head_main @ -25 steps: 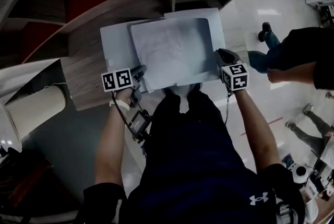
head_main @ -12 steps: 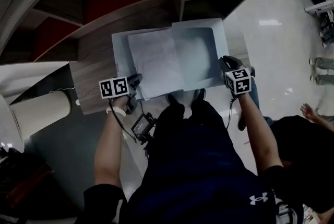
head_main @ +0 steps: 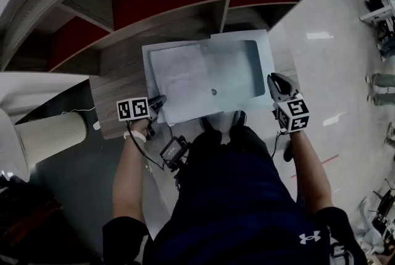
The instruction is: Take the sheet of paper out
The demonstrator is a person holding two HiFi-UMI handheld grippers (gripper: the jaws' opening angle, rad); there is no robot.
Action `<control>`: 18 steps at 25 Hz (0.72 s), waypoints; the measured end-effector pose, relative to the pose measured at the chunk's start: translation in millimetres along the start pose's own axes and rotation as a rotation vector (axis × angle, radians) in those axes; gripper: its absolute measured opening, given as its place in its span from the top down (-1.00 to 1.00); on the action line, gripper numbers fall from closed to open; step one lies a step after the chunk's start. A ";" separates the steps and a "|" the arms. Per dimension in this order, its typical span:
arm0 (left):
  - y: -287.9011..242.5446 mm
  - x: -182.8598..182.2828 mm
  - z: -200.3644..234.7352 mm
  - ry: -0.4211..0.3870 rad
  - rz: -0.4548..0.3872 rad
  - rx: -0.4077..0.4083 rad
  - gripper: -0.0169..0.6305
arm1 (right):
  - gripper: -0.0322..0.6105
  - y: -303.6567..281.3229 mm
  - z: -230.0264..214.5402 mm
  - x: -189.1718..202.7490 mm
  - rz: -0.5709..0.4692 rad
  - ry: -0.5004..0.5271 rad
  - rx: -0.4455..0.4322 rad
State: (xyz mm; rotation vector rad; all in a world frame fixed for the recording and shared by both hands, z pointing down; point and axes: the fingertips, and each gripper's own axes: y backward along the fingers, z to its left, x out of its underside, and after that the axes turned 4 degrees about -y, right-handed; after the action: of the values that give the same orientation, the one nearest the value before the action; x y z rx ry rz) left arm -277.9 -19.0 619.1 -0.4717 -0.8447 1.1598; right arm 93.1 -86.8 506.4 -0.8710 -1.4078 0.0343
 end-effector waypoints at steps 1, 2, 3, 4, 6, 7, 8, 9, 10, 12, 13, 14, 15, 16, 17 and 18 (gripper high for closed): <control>0.0 1.6 4.2 0.003 0.007 0.000 0.90 | 0.77 3.7 5.3 -5.3 -0.014 -0.004 -0.006; 0.0 2.3 8.6 0.004 0.012 -0.002 0.90 | 0.77 6.7 10.3 -10.4 -0.027 -0.008 -0.012; 0.2 2.1 12.8 0.004 0.015 -0.004 0.90 | 0.77 9.0 14.7 -15.4 -0.039 -0.011 -0.018; 0.5 1.2 16.4 0.004 0.015 -0.005 0.90 | 0.77 10.7 18.7 -20.5 -0.051 -0.013 -0.022; 1.1 -0.5 21.5 0.008 0.015 0.004 0.90 | 0.77 13.8 25.8 -29.3 -0.069 -0.013 -0.028; 1.2 -0.5 23.9 0.013 0.016 0.009 0.90 | 0.77 15.4 29.3 -32.5 -0.075 -0.013 -0.030; 1.1 -0.5 26.9 0.018 0.018 0.013 0.90 | 0.77 16.6 32.6 -35.0 -0.079 -0.013 -0.031; 0.5 -0.5 30.4 0.022 0.019 0.015 0.90 | 0.77 17.6 35.8 -36.7 -0.081 -0.012 -0.033; -0.2 -0.6 34.1 0.026 0.021 0.016 0.90 | 0.77 18.3 39.0 -37.7 -0.083 -0.010 -0.036; -1.9 -1.1 40.8 0.035 0.021 0.017 0.90 | 0.77 19.3 44.2 -38.8 -0.086 -0.007 -0.040; -2.7 -1.0 43.6 0.041 0.021 0.020 0.90 | 0.77 19.7 46.3 -38.9 -0.086 -0.007 -0.041; -3.4 -0.5 46.2 0.047 0.021 0.023 0.90 | 0.77 20.0 48.3 -38.6 -0.086 -0.008 -0.040; -4.2 0.3 48.7 0.054 0.021 0.025 0.90 | 0.77 20.3 50.0 -37.9 -0.085 -0.010 -0.039; -5.0 1.5 51.2 0.061 0.020 0.028 0.90 | 0.77 20.5 51.4 -37.0 -0.084 -0.013 -0.036; -5.9 2.8 53.4 0.068 0.020 0.031 0.90 | 0.77 20.7 52.5 -36.0 -0.082 -0.016 -0.033; -6.8 3.9 55.2 0.074 0.021 0.036 0.90 | 0.77 20.6 53.4 -35.1 -0.081 -0.019 -0.031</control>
State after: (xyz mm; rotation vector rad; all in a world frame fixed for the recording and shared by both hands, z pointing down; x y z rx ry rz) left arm -316.5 -22.8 659.1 -0.4917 -0.7556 1.1681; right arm 49.3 -63.2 461.4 -0.8407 -1.4636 -0.0410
